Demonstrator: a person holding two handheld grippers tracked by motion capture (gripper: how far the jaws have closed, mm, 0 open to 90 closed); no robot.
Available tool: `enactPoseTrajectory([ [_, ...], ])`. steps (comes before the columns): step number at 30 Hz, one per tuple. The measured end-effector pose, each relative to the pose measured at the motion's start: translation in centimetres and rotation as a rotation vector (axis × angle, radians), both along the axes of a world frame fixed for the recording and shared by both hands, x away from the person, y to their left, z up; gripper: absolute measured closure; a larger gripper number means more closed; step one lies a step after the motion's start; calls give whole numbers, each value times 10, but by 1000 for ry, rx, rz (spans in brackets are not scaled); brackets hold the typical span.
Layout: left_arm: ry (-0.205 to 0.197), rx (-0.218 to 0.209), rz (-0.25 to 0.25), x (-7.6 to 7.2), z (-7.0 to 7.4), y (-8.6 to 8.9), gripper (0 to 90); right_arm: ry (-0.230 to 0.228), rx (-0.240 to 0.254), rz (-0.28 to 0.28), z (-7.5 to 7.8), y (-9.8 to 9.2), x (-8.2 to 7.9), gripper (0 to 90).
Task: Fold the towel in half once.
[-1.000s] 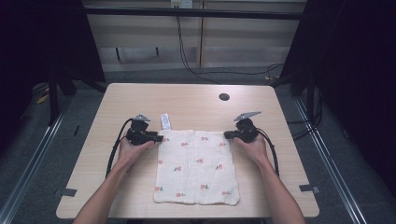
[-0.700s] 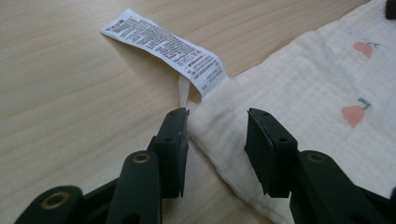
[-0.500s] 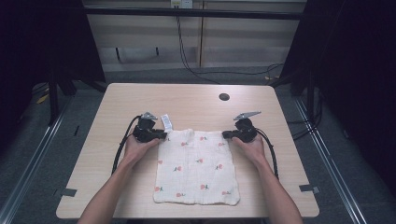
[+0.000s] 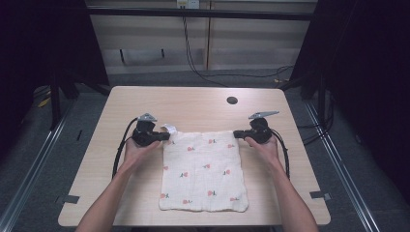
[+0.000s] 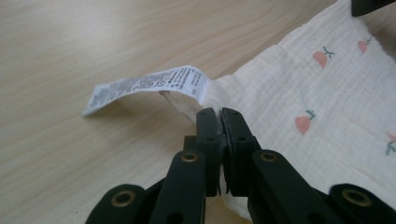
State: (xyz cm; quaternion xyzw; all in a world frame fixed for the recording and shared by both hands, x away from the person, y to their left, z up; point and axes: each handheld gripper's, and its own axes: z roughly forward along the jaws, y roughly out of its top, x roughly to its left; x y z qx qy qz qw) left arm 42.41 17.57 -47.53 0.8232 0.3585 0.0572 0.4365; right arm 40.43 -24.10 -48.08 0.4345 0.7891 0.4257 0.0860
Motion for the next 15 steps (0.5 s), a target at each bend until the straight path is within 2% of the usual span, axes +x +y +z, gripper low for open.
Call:
enactPoseTrajectory([
  [1,0,0,0,0,0,0,868,0,0,0,0,0,0,875],
  [3,-7,-54,-6,-1,6,1,868,-22,-1,2,9,-2,-1,875],
  [4,-22,-63,-7,-3,12,0,868,-26,2,0,12,-3,-1,876],
  [9,-41,-85,-15,-7,20,1,868,-47,5,4,21,-7,-5,875],
  [11,-54,-94,-27,-17,25,4,867,-47,13,-2,27,-9,-12,875],
  [12,-54,-94,-27,-17,25,4,868,-47,13,-2,27,-9,-12,875],
  [15,-67,-101,-44,-30,29,10,868,-51,43,7,32,-10,-22,875],
])
